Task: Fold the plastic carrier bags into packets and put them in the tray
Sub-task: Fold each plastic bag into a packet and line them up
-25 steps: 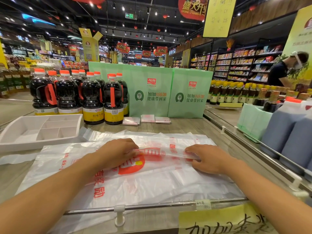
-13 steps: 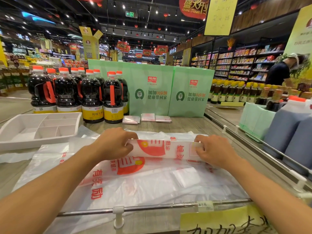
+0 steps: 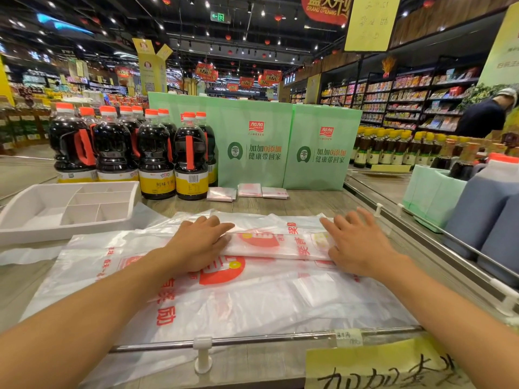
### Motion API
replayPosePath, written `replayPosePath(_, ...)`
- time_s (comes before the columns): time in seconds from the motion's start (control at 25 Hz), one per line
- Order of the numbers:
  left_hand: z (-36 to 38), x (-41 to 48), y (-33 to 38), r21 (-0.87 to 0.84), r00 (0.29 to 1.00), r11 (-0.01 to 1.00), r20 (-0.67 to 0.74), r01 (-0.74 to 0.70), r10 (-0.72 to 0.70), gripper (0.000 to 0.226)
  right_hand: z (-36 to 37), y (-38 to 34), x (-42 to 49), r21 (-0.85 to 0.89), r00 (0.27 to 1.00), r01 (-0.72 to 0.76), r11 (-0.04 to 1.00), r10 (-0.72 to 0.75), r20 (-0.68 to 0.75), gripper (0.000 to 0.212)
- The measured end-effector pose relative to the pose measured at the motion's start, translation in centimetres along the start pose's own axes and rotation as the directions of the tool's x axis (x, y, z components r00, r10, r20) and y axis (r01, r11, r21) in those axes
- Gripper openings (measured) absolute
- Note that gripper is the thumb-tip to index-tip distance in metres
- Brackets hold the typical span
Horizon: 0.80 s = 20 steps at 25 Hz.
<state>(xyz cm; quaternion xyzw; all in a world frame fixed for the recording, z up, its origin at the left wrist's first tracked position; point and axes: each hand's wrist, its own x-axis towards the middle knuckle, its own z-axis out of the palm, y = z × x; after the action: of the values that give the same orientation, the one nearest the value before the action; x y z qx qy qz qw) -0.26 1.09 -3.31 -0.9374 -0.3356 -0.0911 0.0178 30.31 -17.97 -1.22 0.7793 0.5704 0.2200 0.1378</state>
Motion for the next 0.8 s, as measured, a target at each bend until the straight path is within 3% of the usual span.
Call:
replayPosePath(0.12,0.4,0.0,0.4,-0.049,0.999,0.999,0.032,-0.013,0.014,0.053,0.5,-0.3,0.0,0.096,0.996,0.023,0.995,-0.031,0.083,0.059)
replayPosePath(0.28,0.3,0.0,1.3,-0.043,0.996,0.998,0.073,-0.055,0.058,0.068,1.0,-0.8,0.2,0.398,0.983,0.094,0.913,-0.148,0.108,0.052)
replayPosePath(0.44,0.7,0.2,1.5,-0.046,0.993,0.997,0.099,-0.062,0.066,0.054,1.7,-1.9,0.6,0.609,0.963,0.147,0.779,-0.254,0.093,0.054)
replayPosePath(0.56,1.2,0.3,1.0,-0.097,0.983,0.995,0.179,-0.014,0.031,0.056,2.1,-2.1,0.6,0.635,0.955,0.110,0.765,-0.258,0.145,0.059)
replayPosePath(0.8,1.1,0.3,0.4,-0.044,0.944,0.998,0.330,0.048,-0.030,0.063,1.9,-1.4,0.1,0.539,0.926,0.029,0.842,-0.225,0.303,0.062)
